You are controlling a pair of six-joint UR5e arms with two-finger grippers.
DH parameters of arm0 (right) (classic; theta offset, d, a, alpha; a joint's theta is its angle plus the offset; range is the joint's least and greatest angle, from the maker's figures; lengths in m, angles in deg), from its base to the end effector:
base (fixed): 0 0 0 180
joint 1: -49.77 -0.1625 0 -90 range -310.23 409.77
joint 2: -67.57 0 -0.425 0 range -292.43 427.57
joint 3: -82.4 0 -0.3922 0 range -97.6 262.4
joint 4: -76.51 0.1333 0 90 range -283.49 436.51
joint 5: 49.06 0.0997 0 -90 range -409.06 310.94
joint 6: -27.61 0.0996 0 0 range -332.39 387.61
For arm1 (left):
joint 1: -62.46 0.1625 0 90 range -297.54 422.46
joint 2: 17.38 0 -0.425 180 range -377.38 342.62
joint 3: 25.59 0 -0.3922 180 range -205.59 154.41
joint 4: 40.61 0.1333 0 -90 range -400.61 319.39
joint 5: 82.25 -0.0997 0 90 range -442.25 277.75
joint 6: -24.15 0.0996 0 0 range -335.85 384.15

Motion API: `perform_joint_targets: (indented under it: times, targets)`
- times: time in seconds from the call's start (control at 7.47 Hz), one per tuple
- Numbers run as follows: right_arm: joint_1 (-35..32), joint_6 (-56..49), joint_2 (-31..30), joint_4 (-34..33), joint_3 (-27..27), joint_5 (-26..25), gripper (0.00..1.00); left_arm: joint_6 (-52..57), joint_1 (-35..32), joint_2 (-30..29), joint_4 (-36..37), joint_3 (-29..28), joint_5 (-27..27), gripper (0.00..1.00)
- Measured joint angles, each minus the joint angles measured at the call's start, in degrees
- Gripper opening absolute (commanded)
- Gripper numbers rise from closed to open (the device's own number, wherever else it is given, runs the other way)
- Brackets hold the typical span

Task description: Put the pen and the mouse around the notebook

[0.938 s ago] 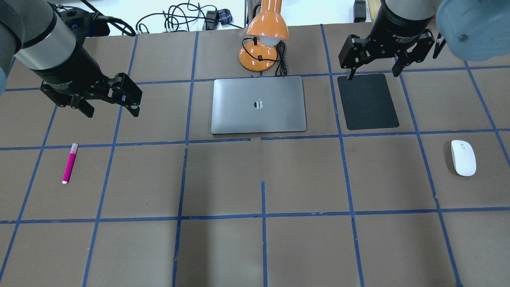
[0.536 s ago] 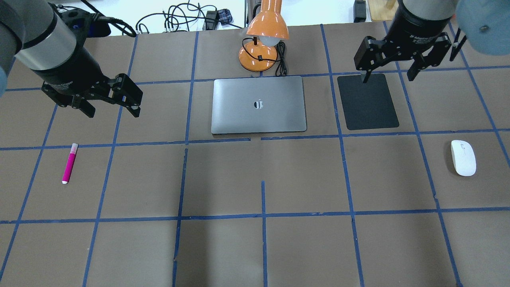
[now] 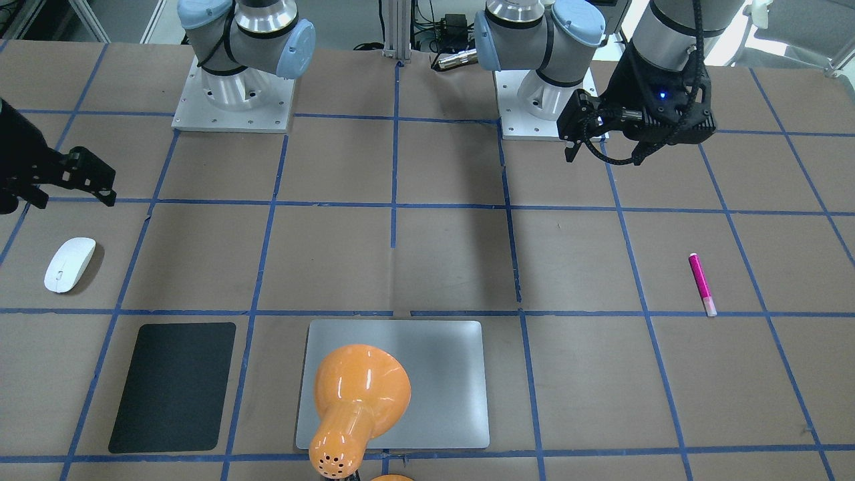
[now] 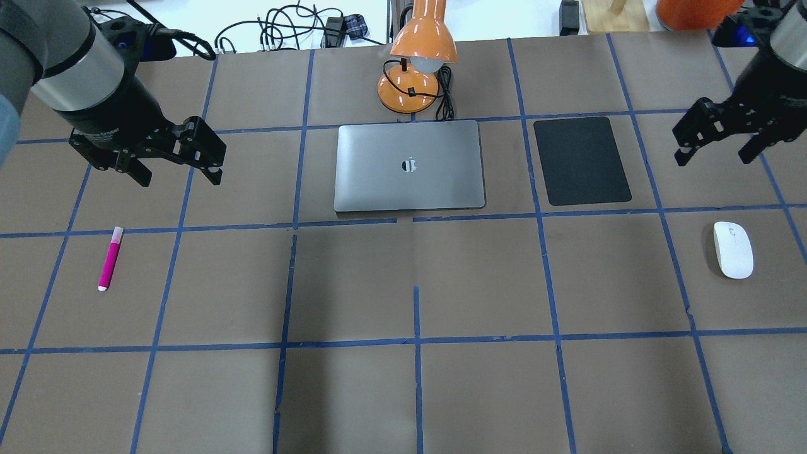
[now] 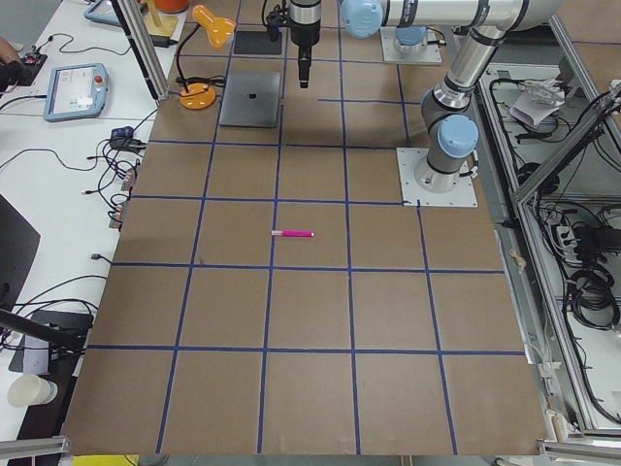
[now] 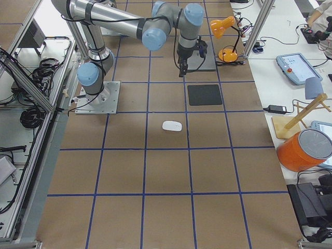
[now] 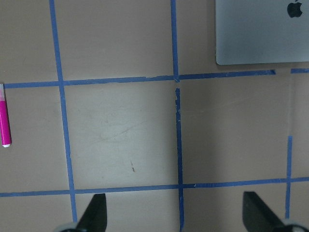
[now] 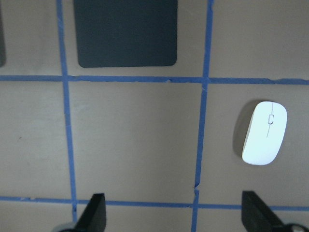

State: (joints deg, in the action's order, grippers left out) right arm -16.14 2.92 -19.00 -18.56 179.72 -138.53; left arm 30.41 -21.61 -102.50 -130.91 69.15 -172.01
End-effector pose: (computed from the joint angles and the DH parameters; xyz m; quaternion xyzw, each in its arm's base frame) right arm -0.0816 -0.5113 0.4046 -0.0050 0.9987 0.0432 0.0247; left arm -0.0859 -0.4668 0.4870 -0.0029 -1.0000 -0.0012 0.0022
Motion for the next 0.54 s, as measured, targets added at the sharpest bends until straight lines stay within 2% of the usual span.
perform_joint_targets:
  times: [0.27, 0.54]
  targets:
    - [7.2, -4.3, 1.7, -14.7, 10.1, -0.1, 1.00, 0.4, 6.8, -1.2, 1.6, 0.2, 0.2, 1.00]
    - [10.4, -6.2, 4.7, -23.4, 15.7, 0.0, 1.00, 8.0, 14.6, -3.7, 3.9, 0.3, 0.5, 1.00]
